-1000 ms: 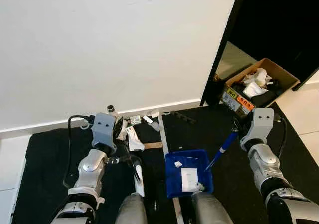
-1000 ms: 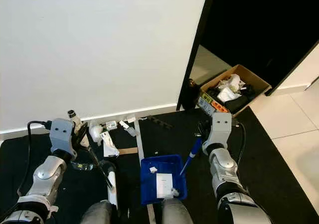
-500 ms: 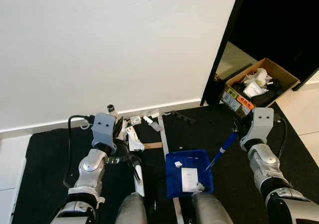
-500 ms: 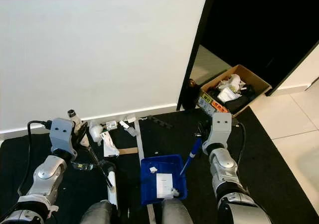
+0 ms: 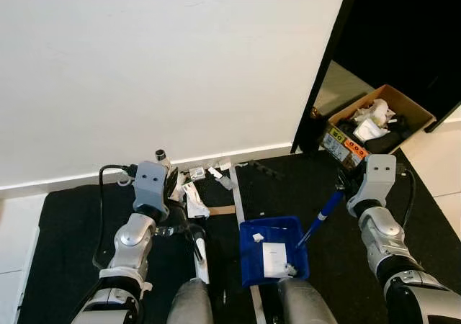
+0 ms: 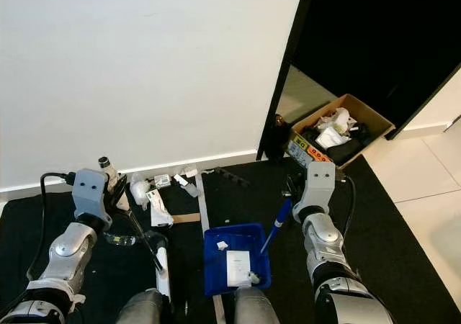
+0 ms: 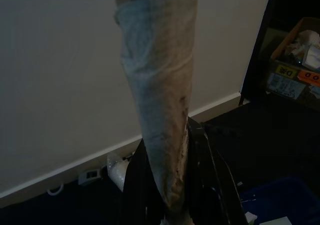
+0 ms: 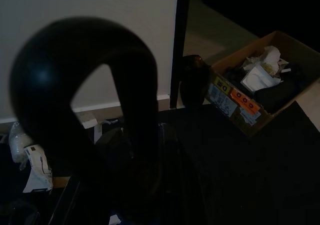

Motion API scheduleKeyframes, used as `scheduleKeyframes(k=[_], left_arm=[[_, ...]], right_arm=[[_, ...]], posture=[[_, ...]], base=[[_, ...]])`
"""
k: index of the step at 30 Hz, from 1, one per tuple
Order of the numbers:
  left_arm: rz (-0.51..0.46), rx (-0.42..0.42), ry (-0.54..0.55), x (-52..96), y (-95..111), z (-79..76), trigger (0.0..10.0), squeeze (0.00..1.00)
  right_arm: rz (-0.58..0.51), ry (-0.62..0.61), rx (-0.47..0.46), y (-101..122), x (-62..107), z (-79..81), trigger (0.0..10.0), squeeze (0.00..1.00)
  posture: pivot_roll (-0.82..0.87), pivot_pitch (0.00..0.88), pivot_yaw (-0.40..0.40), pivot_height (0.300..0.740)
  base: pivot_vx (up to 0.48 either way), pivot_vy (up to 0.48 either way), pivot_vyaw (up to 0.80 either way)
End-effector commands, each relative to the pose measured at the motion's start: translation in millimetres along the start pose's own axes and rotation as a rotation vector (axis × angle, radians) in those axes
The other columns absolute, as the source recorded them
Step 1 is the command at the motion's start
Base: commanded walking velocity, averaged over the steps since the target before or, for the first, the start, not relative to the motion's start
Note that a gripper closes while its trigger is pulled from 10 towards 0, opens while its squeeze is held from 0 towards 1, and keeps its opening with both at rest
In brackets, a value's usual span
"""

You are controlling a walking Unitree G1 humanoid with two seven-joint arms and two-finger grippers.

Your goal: Sweep floor

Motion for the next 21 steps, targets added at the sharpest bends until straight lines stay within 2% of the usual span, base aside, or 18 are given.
scheduleKeyframes(k=[1,21], left_arm=[[0.043,-0.018,0.015,3.2,-6.2,3.9,10.0,0.0],[0.053,-0.02,0.017,4.5,-8.0,5.6,10.0,0.0]], right_arm=[[0.001,-0.009,-0.012,1.2,-1.3,-1.4,10.0,0.0],[0.005,0.005,0.015,3.9,-3.4,-3.1,10.0,0.0]], posture=[[0.04,0.003,-0.007,0.74],[0.05,0.0,-0.007,0.74]], base=[[0.0,0.0,0.0],[0.0,0.0,0.0]])
Point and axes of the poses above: a point about 5 cm out from each wrist's last joint towards the gripper, its own x axis pointing back from the gripper into the wrist, its own y axis along the axis of the wrist's last joint, z = x × y, the point moved 1 cm from there along -x, pointing out of the wrist towards the gripper, and after that the axes turned 7 degrees about x, right-handed, at the moved point
